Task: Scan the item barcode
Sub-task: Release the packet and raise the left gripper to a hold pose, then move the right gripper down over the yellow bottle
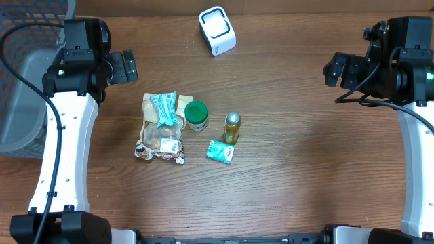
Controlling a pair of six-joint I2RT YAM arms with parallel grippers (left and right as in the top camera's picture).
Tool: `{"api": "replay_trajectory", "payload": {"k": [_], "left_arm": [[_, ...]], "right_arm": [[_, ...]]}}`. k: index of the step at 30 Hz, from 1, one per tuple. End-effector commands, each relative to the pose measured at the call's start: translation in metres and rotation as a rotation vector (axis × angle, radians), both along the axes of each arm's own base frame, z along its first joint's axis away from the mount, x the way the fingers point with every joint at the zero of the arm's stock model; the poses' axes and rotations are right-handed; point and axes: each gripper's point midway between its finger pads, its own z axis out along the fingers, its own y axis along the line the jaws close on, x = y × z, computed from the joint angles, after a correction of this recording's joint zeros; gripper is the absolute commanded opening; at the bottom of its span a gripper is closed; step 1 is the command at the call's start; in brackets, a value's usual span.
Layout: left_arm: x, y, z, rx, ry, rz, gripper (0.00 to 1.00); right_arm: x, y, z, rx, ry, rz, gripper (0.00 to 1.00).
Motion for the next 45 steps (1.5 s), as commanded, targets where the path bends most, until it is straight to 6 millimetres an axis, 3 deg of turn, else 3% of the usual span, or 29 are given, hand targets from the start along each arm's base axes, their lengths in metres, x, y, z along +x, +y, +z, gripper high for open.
{"api": "replay_trajectory", "payload": {"k": [1, 18, 23, 27, 29, 35, 41, 45], "left_arm": [[0.001, 0.003, 0.003, 0.012, -0.006, 0.004, 1.0], [0.001, 0.003, 0.003, 0.012, -0.006, 0.004, 1.0], [0.001, 0.003, 0.003, 0.012, -0.006, 0.004, 0.99], [0.001, 0.003, 0.003, 0.012, -0.006, 0.004, 1.0], [0.001, 0.003, 0.003, 0.012, -0.006, 0.004, 0.99], [0.001, 0.003, 0.003, 0.013, -0.006, 0.004, 0.99], [0.001, 0.003, 0.003, 0.012, -0.006, 0.004, 1.0], [0.001, 0.003, 0.003, 0.012, -0.006, 0.004, 0.99]], "right_arm": [[0.0, -0.002, 0.012, -0.009, -0.035, -0.009, 1.0], [0.012, 0.005, 0.022, 0.027, -0.098, 0.019, 1.0], [0.003, 0.035, 0.021, 0.171, -0.07, 0.115, 1.0], [-0.006, 0.042, 0.017, 0.2, -0.029, 0.132, 0.8], [-0.01, 0.048, 0.014, 0.204, -0.007, 0.142, 0.78], [-0.019, 0.07, 0.002, 0.137, 0.054, 0.135, 0.83], [-0.026, 0.121, -0.013, 0.108, 0.11, 0.228, 0.9], [-0.03, 0.144, -0.032, 0.105, 0.181, 0.166, 0.91]]}}
